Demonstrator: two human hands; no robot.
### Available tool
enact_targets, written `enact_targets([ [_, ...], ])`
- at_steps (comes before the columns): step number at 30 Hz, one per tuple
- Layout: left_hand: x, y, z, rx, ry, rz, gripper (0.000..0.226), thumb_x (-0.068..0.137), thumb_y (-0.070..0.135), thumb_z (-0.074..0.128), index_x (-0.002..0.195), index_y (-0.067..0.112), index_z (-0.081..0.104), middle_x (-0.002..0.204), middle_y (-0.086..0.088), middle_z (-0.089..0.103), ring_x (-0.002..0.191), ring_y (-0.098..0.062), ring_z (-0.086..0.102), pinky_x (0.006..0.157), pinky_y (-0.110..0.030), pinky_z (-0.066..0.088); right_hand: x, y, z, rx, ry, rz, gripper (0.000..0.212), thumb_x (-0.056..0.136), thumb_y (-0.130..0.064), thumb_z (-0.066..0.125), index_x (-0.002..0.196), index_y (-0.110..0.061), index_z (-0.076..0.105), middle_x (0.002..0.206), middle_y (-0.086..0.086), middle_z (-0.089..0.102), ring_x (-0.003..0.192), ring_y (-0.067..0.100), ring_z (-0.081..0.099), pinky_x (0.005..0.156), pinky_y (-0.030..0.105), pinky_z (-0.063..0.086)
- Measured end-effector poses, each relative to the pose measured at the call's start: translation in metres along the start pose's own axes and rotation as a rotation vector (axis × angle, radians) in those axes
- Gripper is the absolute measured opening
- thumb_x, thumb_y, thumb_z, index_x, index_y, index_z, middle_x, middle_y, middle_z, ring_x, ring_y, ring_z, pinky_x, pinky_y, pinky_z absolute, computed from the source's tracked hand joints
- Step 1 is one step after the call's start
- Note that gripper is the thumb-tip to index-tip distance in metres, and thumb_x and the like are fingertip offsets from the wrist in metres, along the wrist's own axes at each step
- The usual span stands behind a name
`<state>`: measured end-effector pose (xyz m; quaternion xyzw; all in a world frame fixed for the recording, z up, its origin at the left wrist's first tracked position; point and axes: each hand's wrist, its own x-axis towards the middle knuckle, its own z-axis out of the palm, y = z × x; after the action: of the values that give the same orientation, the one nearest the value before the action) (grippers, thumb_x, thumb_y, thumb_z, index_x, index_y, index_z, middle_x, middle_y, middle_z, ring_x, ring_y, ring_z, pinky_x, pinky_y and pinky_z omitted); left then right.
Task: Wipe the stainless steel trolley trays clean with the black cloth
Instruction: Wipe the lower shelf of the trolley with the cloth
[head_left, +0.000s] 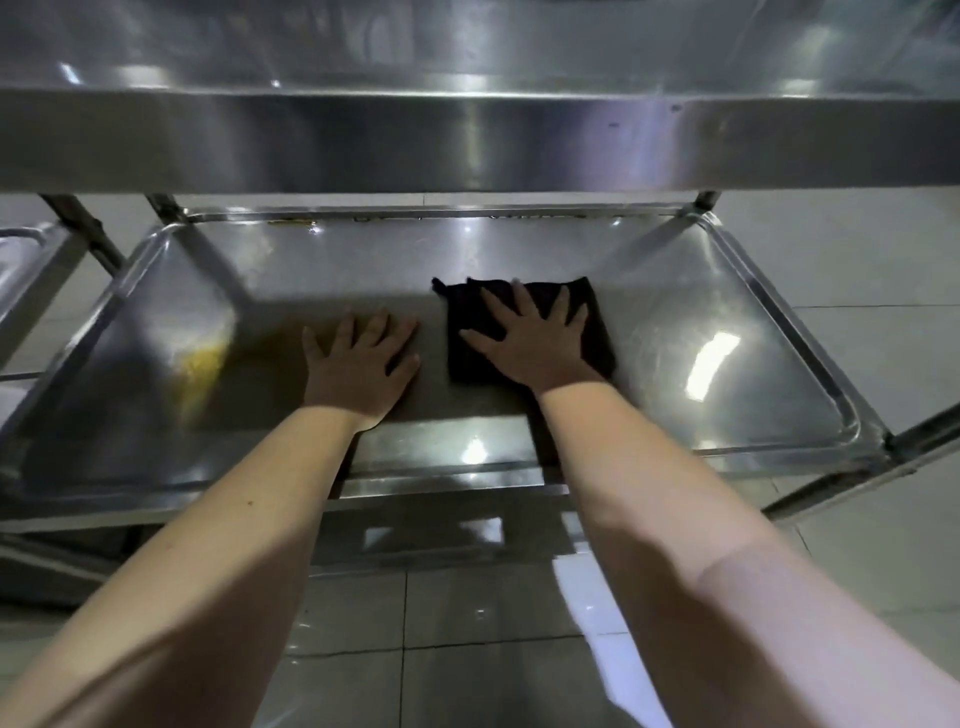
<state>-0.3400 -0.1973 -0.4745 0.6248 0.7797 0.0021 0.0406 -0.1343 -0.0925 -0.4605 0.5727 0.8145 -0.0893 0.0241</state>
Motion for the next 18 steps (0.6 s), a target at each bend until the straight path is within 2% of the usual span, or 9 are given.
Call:
enact_targets([
  [2, 0.0, -0.002, -0.001, -0.005, -0.007, -0.006, 0.057, 0.096, 0.065, 0.012, 0.149, 0.054, -0.004, 0.163, 0.015, -0.003, 0.151, -0.026, -0.002, 0.114, -0.065, -0.006, 0.008, -0.025, 0.003, -0.015, -0.015, -0.101, 0.081, 0.077, -0.09, 0.017, 0.149, -0.056, 0.005, 0.164, -0.013, -0.001, 0.145, 0.049, -0.008, 0.11, 0.067, -0.009],
  [4, -0.001, -0.004, -0.002, -0.03, 0.004, 0.002, 0.057, 0.095, 0.066, 0.012, 0.149, 0.055, -0.001, 0.163, 0.015, -0.003, 0.151, -0.024, -0.002, 0.114, -0.064, -0.006, 0.016, -0.004, -0.003, -0.015, -0.002, -0.112, 0.081, 0.076, -0.091, 0.02, 0.149, -0.057, 0.007, 0.164, -0.014, 0.001, 0.147, 0.044, -0.006, 0.112, 0.064, -0.009],
  [6, -0.001, -0.006, -0.002, -0.052, 0.015, 0.004, 0.057, 0.094, 0.067, 0.012, 0.149, 0.056, 0.002, 0.163, 0.016, -0.002, 0.151, -0.023, -0.002, 0.114, -0.062, -0.006, 0.023, 0.05, -0.015, -0.022, 0.033, -0.011, 0.081, 0.076, -0.091, 0.021, 0.149, -0.056, 0.009, 0.164, -0.014, 0.005, 0.148, 0.041, -0.003, 0.114, 0.063, -0.007],
  [9, 0.001, -0.005, 0.003, -0.045, 0.026, 0.008, 0.057, 0.092, 0.069, 0.009, 0.148, 0.057, 0.0, 0.163, 0.018, -0.004, 0.151, -0.023, -0.004, 0.114, -0.062, -0.006, 0.026, 0.146, -0.034, 0.018, 0.015, 0.251, 0.084, 0.074, -0.092, 0.021, 0.149, -0.056, 0.008, 0.164, -0.013, 0.006, 0.148, 0.041, -0.001, 0.115, 0.063, -0.007],
  [11, 0.003, -0.002, 0.006, -0.021, 0.029, 0.015, 0.058, 0.091, 0.069, 0.007, 0.147, 0.058, -0.004, 0.163, 0.018, -0.005, 0.151, -0.024, -0.005, 0.114, -0.064, -0.006, 0.026, 0.178, -0.039, 0.056, -0.009, 0.376, 0.085, 0.074, -0.092, 0.023, 0.149, -0.056, 0.008, 0.164, -0.013, 0.005, 0.147, 0.044, -0.002, 0.114, 0.064, -0.007],
  [13, 0.003, 0.0, 0.006, -0.008, 0.034, 0.014, 0.057, 0.093, 0.067, 0.009, 0.147, 0.058, -0.003, 0.163, 0.016, -0.005, 0.151, -0.025, -0.005, 0.114, -0.064, -0.005, 0.035, 0.159, -0.038, 0.075, -0.001, 0.422, 0.085, 0.075, -0.092, 0.023, 0.15, -0.054, 0.007, 0.164, -0.012, 0.003, 0.146, 0.047, -0.005, 0.113, 0.067, -0.006],
  [14, 0.004, 0.001, 0.006, -0.006, 0.034, 0.013, 0.056, 0.093, 0.067, 0.009, 0.147, 0.058, -0.003, 0.163, 0.016, -0.004, 0.151, -0.025, -0.005, 0.114, -0.064, -0.005, 0.043, 0.133, -0.036, 0.08, 0.01, 0.388, 0.084, 0.077, -0.091, 0.022, 0.151, -0.053, 0.006, 0.164, -0.011, 0.002, 0.146, 0.049, -0.007, 0.112, 0.068, -0.007],
  [18, 0.002, 0.0, 0.004, -0.017, 0.019, -0.007, 0.056, 0.094, 0.067, 0.011, 0.147, 0.058, -0.003, 0.163, 0.017, -0.004, 0.151, -0.022, -0.006, 0.114, -0.062, -0.007, 0.061, -0.008, -0.014, -0.001, 0.009, -0.029, 0.079, 0.081, -0.087, 0.021, 0.15, -0.053, 0.006, 0.165, -0.01, 0.0, 0.145, 0.051, -0.009, 0.11, 0.07, -0.008],
])
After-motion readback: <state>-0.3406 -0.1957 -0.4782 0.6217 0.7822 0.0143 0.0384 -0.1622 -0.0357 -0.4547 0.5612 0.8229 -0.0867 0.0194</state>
